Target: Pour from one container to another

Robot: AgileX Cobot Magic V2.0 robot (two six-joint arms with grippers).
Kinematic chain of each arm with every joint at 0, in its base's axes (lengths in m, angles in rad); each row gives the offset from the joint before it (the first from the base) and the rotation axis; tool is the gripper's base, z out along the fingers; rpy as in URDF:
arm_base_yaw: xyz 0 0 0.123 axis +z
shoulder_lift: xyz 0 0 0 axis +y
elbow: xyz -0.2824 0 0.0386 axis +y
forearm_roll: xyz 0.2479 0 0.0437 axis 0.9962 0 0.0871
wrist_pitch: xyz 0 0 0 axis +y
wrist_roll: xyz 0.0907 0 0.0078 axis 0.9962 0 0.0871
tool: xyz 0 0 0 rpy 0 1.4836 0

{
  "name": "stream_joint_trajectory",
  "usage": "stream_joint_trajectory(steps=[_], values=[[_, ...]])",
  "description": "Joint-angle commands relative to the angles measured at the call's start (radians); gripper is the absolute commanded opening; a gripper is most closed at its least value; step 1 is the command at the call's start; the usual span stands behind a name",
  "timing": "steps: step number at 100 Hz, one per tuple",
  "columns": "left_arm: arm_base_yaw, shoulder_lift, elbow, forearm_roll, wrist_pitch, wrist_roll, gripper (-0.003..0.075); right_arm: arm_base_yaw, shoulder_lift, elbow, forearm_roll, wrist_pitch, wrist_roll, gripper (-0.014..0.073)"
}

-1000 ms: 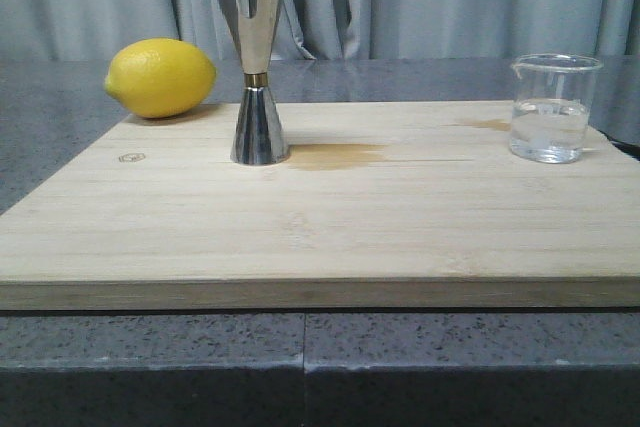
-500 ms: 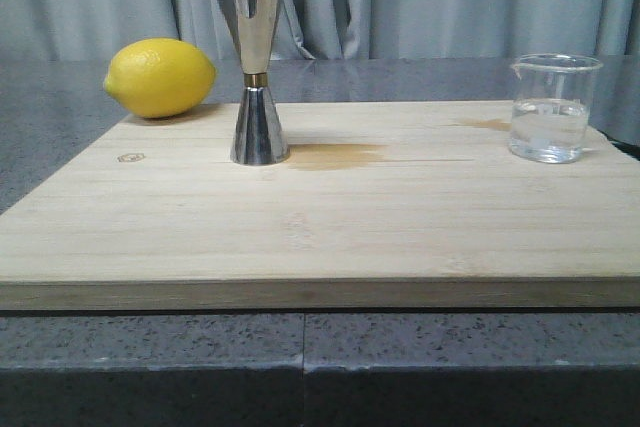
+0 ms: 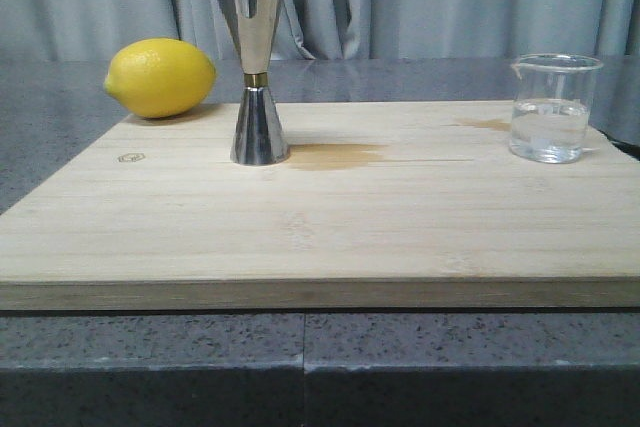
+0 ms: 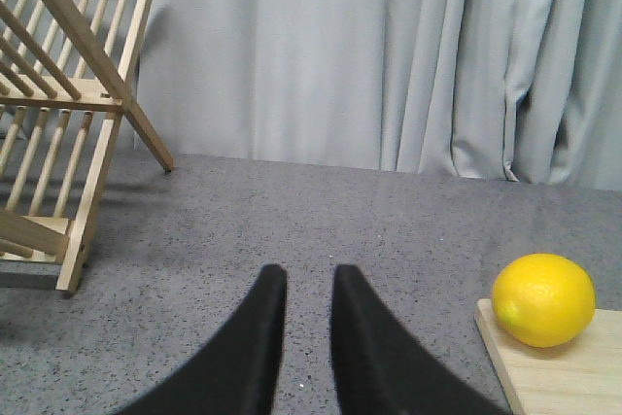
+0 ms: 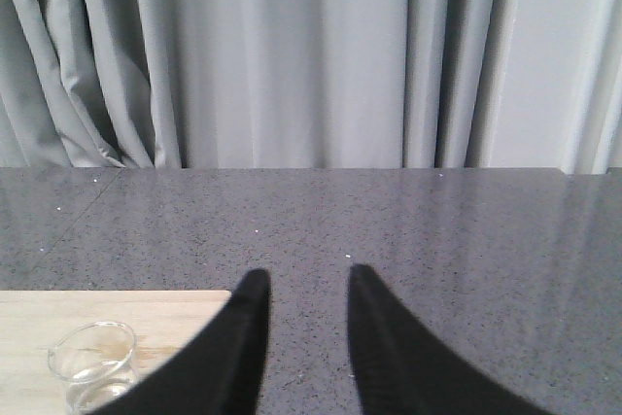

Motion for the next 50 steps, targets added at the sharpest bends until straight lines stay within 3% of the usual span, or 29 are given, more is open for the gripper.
stream_joint_trajectory(steps=[1, 7, 14, 50], values=[[0.005, 0.018, -0.037, -0.001, -0.086, -0.015, 0.0393, -0.008, 0.021, -0.035, -0.014, -0.071, -0.003, 0.0436], [0.005, 0.018, -0.037, -0.001, -0.088, -0.015, 0.052, -0.008, 0.021, -0.035, -0.014, -0.071, -0.003, 0.0527], [0.005, 0.018, -0.037, -0.001, -0.099, -0.015, 0.0587, -0.008, 0.021, -0.035, -0.014, -0.071, -0.003, 0.0576], [0.004, 0.018, -0.037, -0.02, -0.109, -0.015, 0.0587, -0.008, 0.021, -0.035, -0.011, -0.078, -0.003, 0.0575]])
